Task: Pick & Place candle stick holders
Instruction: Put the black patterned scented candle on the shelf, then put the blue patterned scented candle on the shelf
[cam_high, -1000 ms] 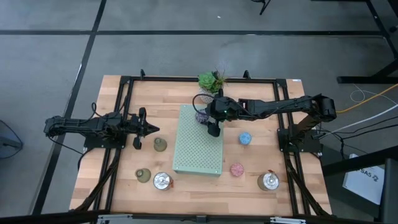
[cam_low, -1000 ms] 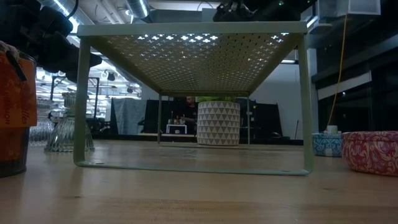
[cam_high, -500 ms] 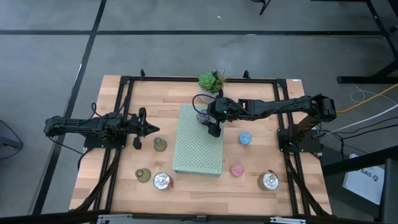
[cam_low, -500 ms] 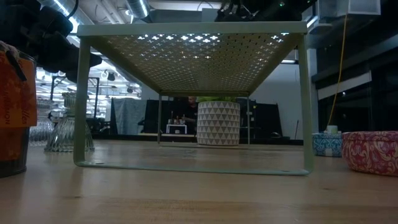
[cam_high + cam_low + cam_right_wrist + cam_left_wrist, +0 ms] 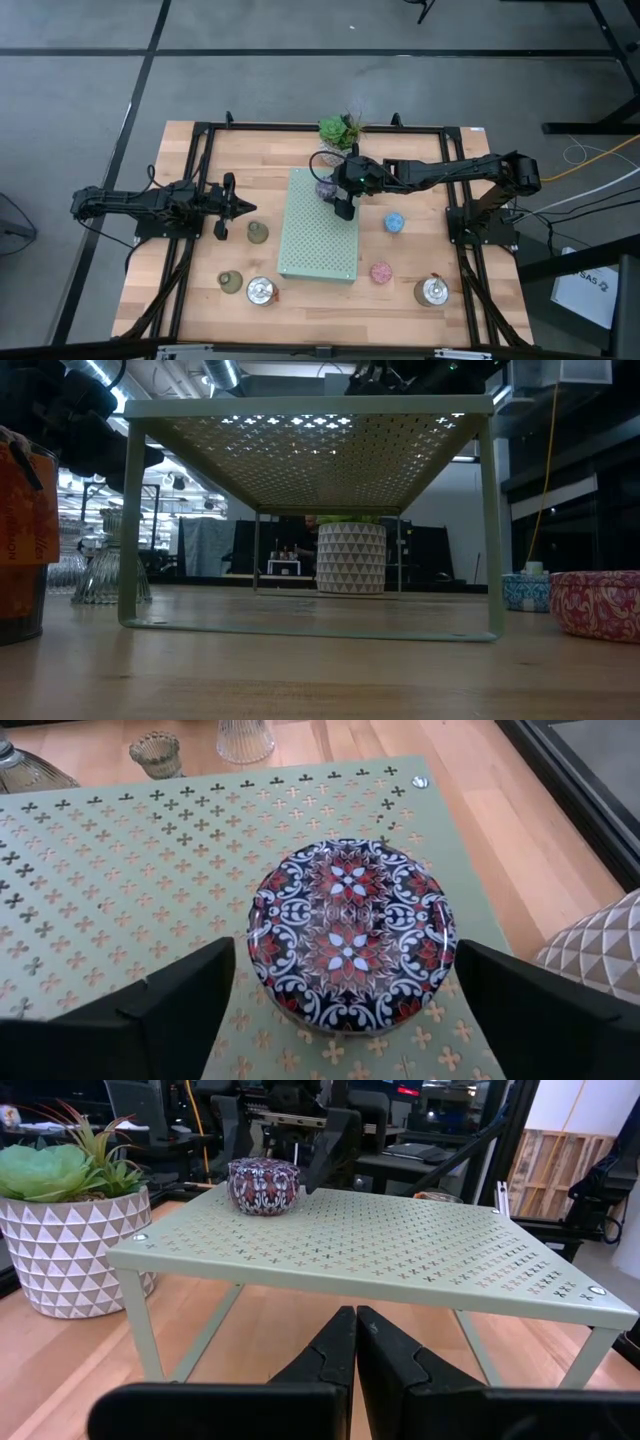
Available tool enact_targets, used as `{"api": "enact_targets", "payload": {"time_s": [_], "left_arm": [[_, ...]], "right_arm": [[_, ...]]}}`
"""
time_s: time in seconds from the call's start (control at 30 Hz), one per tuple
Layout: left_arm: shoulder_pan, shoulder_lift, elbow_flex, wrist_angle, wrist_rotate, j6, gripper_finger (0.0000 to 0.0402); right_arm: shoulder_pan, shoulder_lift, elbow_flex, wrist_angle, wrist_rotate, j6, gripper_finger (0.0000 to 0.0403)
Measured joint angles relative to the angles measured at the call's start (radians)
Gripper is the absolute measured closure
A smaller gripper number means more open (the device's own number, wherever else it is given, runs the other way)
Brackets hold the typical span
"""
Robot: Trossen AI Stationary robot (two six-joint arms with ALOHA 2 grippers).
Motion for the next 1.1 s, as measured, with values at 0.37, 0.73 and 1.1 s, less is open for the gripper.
{"api": "enact_targets", "payload": {"time_s": [0.37,0.73,1.1], "left_arm": [[0.0,0.0,0.0,0.0,0.0,0.0,0.0395],[0.0,0.0,0.0,0.0,0.0,0.0,0.0395],[0.0,0.0,0.0,0.0,0.0,0.0,0.0395]], "right_arm": [[-0.008,-0.041,0.001,0.041,-0.035,-0.035,0.0023],[-0.007,-0.184,0.0,-0.002,-0.206,-0.082,0.0023],[0.046,-0.227,0.0,-0.22,-0.272,-0.039,0.0023]]}}
